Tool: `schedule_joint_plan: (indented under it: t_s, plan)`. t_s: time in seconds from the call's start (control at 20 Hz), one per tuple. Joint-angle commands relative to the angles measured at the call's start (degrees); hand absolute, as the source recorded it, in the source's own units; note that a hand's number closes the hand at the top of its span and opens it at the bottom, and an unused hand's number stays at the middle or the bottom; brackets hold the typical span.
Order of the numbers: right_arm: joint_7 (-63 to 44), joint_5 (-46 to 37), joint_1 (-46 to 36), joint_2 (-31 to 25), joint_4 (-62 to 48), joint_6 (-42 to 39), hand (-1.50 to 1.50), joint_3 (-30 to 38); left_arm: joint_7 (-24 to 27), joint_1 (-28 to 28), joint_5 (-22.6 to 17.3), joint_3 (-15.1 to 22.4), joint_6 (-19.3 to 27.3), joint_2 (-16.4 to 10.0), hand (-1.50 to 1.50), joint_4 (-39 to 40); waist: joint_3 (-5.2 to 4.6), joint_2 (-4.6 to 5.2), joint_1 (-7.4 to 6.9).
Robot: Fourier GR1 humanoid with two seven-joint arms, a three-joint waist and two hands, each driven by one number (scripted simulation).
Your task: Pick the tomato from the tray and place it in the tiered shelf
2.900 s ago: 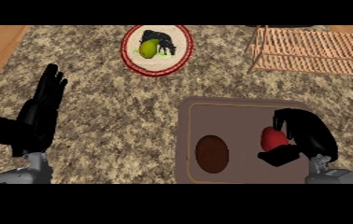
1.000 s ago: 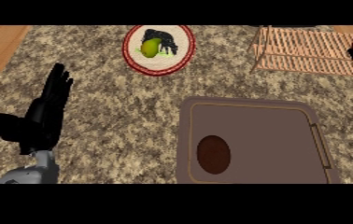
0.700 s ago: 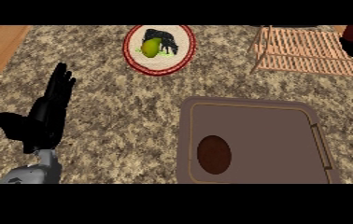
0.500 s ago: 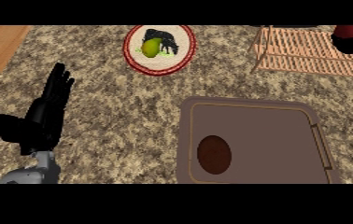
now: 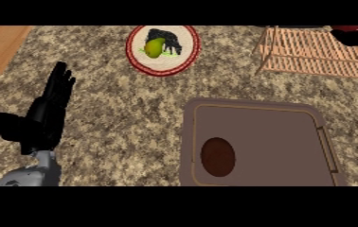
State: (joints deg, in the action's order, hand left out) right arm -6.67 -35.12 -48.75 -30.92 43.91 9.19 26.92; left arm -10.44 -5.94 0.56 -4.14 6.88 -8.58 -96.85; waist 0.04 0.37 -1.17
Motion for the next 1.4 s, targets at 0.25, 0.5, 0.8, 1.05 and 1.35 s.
schedule_joint_plan:
  t_s: [0.25, 0.5, 0.8, 1.05, 1.35]
  plan:
    - [8.55, 4.17, -5.82, -2.05, -13.73, -0.36, -1.5, 1.59, 1.37, -2.09, 0.57, -1.14, -0.47, -0.36, 0.0, 3.86, 0.0, 0.01, 0.18]
    - [12.16, 6.81, -7.98, -1.23, -14.15, 1.56, -1.5, 2.99, 6.13, 1.48, -0.2, -1.31, -1.12, 0.96, 0.0, 4.38, -0.02, 0.03, 0.05]
    - [9.69, 13.34, -7.52, -8.34, -10.31, -3.14, -1.5, 8.05, 4.26, 2.6, 1.39, -0.06, -0.01, 1.72, 0.0, 2.17, -0.05, -0.35, 1.0]
    - [6.58, 15.6, -5.01, -14.09, -10.86, -2.14, -1.5, 11.28, 1.67, 3.07, 0.82, -0.47, -0.61, 0.71, 0.0, -1.7, -0.01, -0.28, 0.73]
    - [0.36, 20.67, 2.83, -19.73, -4.97, -7.99, -1.5, 14.87, 0.54, 0.56, 0.12, -2.53, -0.45, -0.06, 0.0, 1.55, -0.07, -0.66, 1.93]
